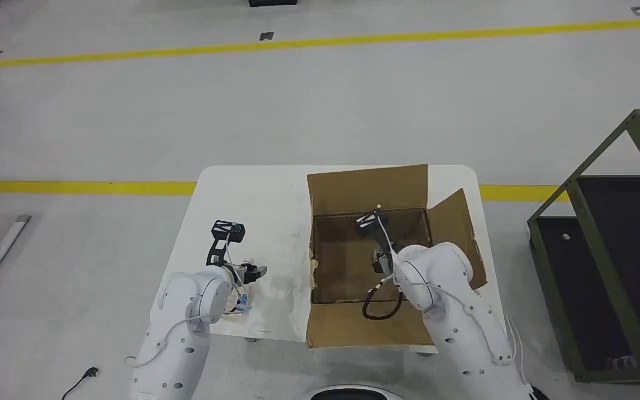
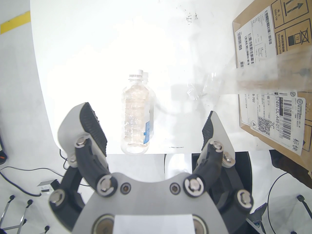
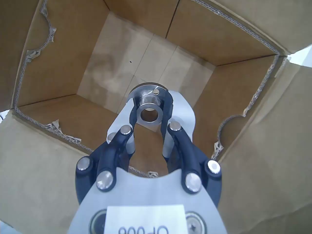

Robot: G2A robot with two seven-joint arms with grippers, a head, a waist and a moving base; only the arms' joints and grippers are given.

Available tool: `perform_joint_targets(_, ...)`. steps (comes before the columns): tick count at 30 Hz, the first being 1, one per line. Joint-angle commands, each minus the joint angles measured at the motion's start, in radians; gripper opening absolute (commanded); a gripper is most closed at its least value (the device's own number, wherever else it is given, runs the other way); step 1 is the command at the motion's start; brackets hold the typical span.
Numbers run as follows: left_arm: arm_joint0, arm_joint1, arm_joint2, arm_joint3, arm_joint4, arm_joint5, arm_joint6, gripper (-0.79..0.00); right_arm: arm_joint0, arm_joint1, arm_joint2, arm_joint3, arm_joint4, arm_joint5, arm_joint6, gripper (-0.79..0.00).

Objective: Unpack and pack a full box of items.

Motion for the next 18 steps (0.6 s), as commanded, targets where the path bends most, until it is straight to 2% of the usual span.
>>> perform_joint_targets(1, 0.0, 0.0, 0.0, 0.0, 0.0, 0.0, 0.0, 0.0, 0.0, 0.0, 0.0, 0.0, 0.0, 0.0, 0.0, -0.785)
perform_joint_targets(8, 0.0, 0.0, 0.0, 0.0, 0.0, 0.0, 0.0, 0.0, -0.013, 0.003, 0.014, -0.023, 0.003, -0.001, -0.032, -0.785)
perform_joint_targets(18, 0.0, 0.0, 0.0, 0.0, 0.0, 0.0, 0.0, 0.0, -0.026, 0.023, 0.217, -0.288, 0.124, -0.013, 0.038, -0.785)
